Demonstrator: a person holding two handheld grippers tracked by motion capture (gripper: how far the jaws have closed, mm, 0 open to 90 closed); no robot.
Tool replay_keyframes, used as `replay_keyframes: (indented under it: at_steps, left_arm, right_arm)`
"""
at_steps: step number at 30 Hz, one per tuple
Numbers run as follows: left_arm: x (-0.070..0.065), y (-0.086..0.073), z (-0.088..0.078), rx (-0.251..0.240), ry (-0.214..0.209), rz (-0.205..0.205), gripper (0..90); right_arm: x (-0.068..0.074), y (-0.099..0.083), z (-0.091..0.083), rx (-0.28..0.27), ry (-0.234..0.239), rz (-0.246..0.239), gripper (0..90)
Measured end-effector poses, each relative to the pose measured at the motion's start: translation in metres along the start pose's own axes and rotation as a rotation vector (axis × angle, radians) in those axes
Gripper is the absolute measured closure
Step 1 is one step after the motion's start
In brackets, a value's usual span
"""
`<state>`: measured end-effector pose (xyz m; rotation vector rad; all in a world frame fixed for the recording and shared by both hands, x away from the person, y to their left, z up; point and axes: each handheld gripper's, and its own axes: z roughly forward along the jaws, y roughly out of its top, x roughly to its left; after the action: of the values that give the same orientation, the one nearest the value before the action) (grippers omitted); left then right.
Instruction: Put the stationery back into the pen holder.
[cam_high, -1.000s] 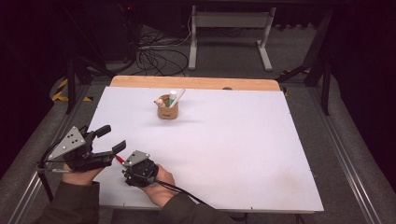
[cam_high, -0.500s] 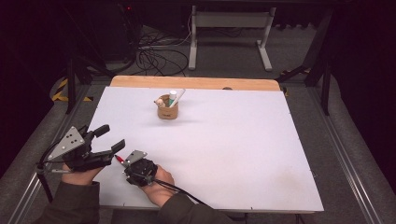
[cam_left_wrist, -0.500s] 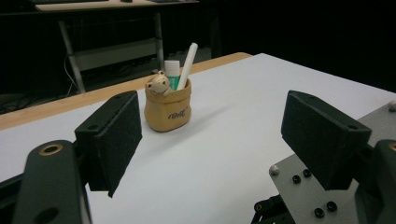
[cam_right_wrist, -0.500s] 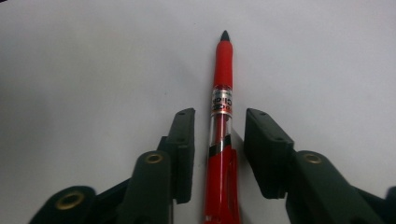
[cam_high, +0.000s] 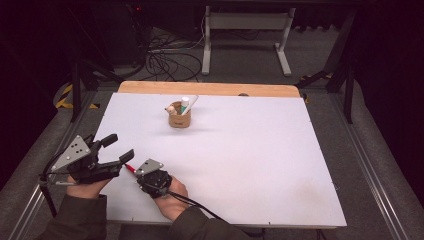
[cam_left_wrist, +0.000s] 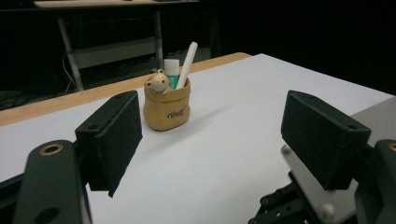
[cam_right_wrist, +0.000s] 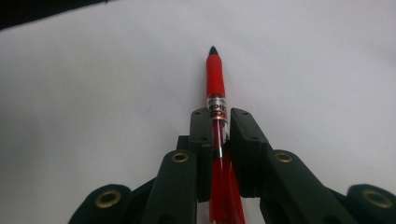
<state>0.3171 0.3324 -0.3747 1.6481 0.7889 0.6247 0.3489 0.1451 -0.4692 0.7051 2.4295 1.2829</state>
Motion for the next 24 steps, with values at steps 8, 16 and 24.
replay_keyframes:
  at_steps: [8,16,24]
  left_arm:
    - [-0.001,0.000,0.001,0.006,0.000,0.002,21.3]
    - [-0.004,-0.001,0.005,0.011,-0.011,0.004,21.3]
    - [-0.012,0.001,0.011,0.016,-0.035,0.015,21.4]
  right_arm:
    - [-0.004,-0.002,-0.003,0.015,-0.020,-0.017,80.3]
    - [-0.018,-0.003,-0.025,-0.096,-0.055,0.017,80.3]
    - [-0.026,-0.004,-0.053,-0.273,-0.138,-0.002,80.3]
